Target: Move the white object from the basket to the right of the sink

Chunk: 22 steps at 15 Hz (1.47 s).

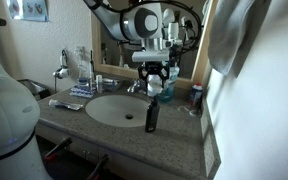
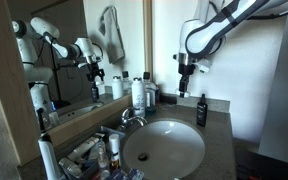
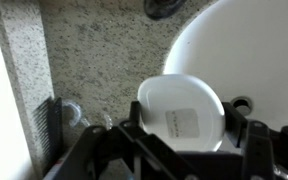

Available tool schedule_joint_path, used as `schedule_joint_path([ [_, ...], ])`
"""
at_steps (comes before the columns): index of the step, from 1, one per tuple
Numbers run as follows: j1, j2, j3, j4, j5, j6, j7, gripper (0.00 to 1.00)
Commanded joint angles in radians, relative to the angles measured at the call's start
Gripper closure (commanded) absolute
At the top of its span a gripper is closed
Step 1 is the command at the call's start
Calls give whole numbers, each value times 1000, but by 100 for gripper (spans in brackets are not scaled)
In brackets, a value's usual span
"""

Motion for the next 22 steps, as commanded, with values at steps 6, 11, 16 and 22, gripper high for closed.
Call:
schedule_joint_path([
  [6, -47, 130, -21, 85, -95, 93, 105, 46],
  [11, -55, 230, -30, 150, -85, 115, 112, 46],
  [16, -61, 336, -40, 202, -58, 158, 103, 46],
  [22, -78, 451, -37, 246, -21, 212, 96, 46],
])
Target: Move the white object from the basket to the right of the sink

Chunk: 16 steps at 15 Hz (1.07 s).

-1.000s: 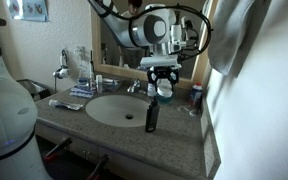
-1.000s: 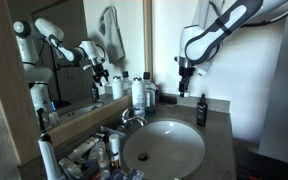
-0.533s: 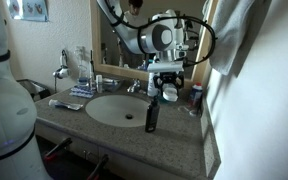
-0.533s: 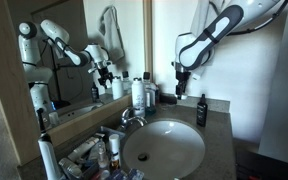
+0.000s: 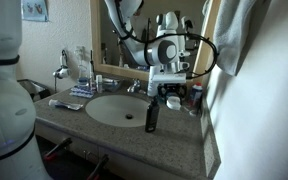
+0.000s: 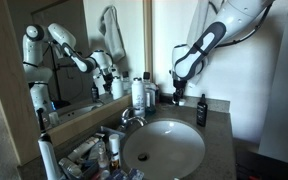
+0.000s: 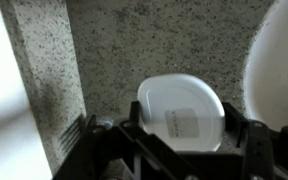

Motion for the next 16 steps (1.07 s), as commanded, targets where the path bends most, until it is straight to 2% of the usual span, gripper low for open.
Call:
schedule_joint_path([
  [1, -15, 75, 7, 40, 37, 41, 13, 46],
  [9, -33, 172, 23, 70, 109, 97, 9, 46],
  [10, -33, 177, 23, 74, 111, 95, 15, 5],
  [12, -45, 172, 30, 74, 145, 110, 16, 0],
  [16, -46, 134, 28, 77, 168, 102, 13, 0],
])
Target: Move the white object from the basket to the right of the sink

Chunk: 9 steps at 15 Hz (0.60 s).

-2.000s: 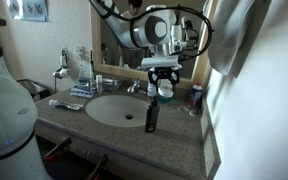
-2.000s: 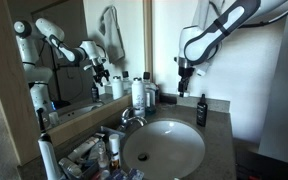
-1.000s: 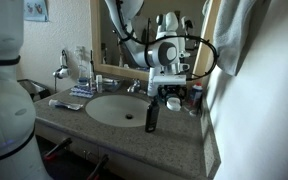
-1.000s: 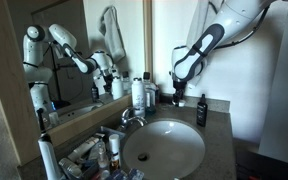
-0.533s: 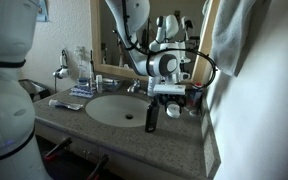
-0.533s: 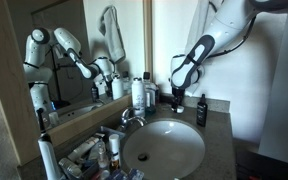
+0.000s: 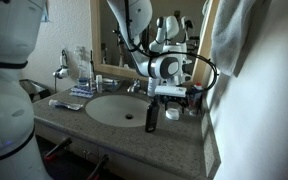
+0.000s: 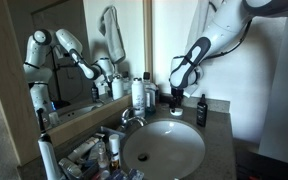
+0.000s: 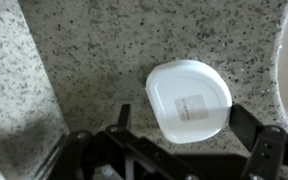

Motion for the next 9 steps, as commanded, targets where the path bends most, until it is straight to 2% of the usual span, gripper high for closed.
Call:
schedule_joint_path([
  [1, -13, -53, 16, 4, 20, -12, 14, 0],
  [4, 14, -128, 20, -1, 20, -84, 38, 0],
  [9, 91, -321, 71, -27, -2, -192, 78, 0],
])
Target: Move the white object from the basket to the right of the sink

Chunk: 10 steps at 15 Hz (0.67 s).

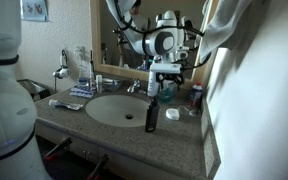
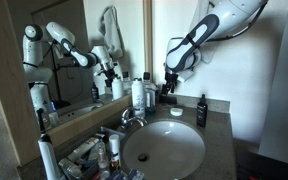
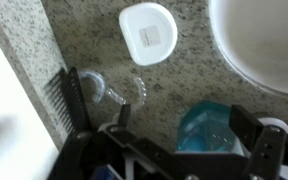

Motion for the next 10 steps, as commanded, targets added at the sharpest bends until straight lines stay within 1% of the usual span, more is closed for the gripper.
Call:
schedule_joint_path([
  [1, 65, -172, 36, -35, -32, -117, 54, 0],
  [6, 149, -332, 114, -5, -43, -293, 89, 0],
  [10, 191, -399, 152, 8, -34, -352, 88, 0],
])
